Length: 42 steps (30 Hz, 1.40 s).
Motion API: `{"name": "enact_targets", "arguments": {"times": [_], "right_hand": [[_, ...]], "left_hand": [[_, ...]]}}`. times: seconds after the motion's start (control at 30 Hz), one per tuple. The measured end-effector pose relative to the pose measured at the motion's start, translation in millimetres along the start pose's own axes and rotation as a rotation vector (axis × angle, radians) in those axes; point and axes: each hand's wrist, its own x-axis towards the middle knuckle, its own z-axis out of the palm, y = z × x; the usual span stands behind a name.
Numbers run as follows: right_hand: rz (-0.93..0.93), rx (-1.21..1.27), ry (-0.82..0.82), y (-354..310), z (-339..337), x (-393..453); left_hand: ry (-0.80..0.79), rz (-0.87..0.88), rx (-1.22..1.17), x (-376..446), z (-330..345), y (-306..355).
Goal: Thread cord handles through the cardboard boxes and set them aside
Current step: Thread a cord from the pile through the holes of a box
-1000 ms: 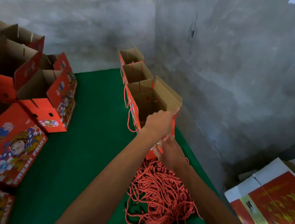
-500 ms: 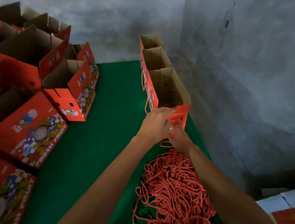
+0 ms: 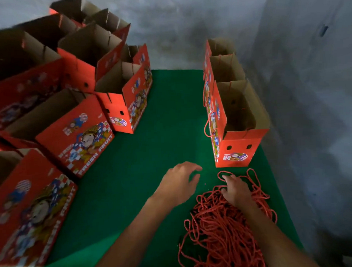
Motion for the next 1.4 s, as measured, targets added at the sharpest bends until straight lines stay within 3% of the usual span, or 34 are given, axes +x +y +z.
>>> {"name": "enact_targets", "arguments": {"times": [0.1, 0.23, 0.3, 0.43, 0.5, 0.57, 0.67, 0.77, 0.9, 1.03, 1.2, 1.4], "right_hand": [[-0.009, -0.217, 0.095, -16, 5, 3], [-0.049, -0.252, 0.096, -49, 11, -3], [-0.114, -0.132, 0.071, -71, 13, -7], [-0.284, 0.346, 0.054, -132, -3, -21], [-0.366, 0.384, 0.118, -162, -20, -30], [-0.413, 0.296, 0.224, -189, -39, -37], [-0.469, 0.26, 0.406, -215, -64, -48], [-0.471, 0.463, 0.421, -233, -79, -59], [-0.408, 0.972, 0.156, -255, -83, -74], [-0.421, 1.115, 0.06, -268, -77, -79], [-0.263, 1.224, -0.06, -267, -65, -73], [-0.192, 1.273, -0.105, -259, -64, -73]], "left_hand": [[0.026, -0.038, 0.014, -28, -13, -12], [0.115, -0.098, 0.017, -64, -35, -28], [0.131, -0.123, 0.022, -83, -40, -34], [0.151, -0.155, 0.013, -120, -41, -46], [0.189, -0.177, 0.033, -137, -46, -51], [0.306, -0.214, 0.086, -154, -62, -61], [0.65, -0.284, 0.321, -176, -112, -93], [0.831, -0.542, 0.505, -194, -178, -134], [0.66, -0.917, 0.459, -203, -225, -176], [0.529, -1.018, 0.359, -202, -240, -196], [0.432, -0.9, 0.346, -194, -236, -194], [0.189, -0.668, 0.271, -169, -209, -165]]}}
